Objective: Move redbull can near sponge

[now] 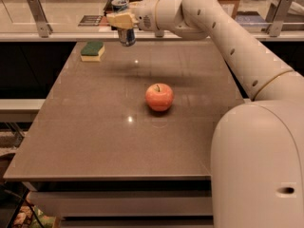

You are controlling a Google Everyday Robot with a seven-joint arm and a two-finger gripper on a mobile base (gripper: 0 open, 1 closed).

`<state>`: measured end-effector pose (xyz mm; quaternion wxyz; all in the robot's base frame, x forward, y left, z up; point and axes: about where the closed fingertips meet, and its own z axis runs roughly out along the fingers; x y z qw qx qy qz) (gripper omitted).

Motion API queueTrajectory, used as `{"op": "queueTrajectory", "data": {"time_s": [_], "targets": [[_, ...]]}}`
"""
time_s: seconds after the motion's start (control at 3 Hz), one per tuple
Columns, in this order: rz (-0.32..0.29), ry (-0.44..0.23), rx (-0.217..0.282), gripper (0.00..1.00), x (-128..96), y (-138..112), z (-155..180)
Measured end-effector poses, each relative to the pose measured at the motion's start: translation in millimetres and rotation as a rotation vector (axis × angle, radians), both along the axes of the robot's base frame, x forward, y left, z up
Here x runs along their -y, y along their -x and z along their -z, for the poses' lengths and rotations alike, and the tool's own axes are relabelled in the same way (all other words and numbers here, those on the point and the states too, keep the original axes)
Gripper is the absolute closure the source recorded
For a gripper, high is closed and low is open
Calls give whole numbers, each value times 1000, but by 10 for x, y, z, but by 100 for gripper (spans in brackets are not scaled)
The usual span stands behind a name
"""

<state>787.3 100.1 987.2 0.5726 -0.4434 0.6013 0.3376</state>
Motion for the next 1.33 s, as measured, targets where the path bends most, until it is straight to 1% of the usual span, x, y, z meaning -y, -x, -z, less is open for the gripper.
{"op": "queueTrajectory", "data": {"time_s": [0.33, 0.67, 1.33], "targets": [[-12, -6, 11, 100, -131, -80, 122], [-21, 5, 11, 100, -241, -129, 240], [-12, 42, -13, 100, -390, -183, 475]]}}
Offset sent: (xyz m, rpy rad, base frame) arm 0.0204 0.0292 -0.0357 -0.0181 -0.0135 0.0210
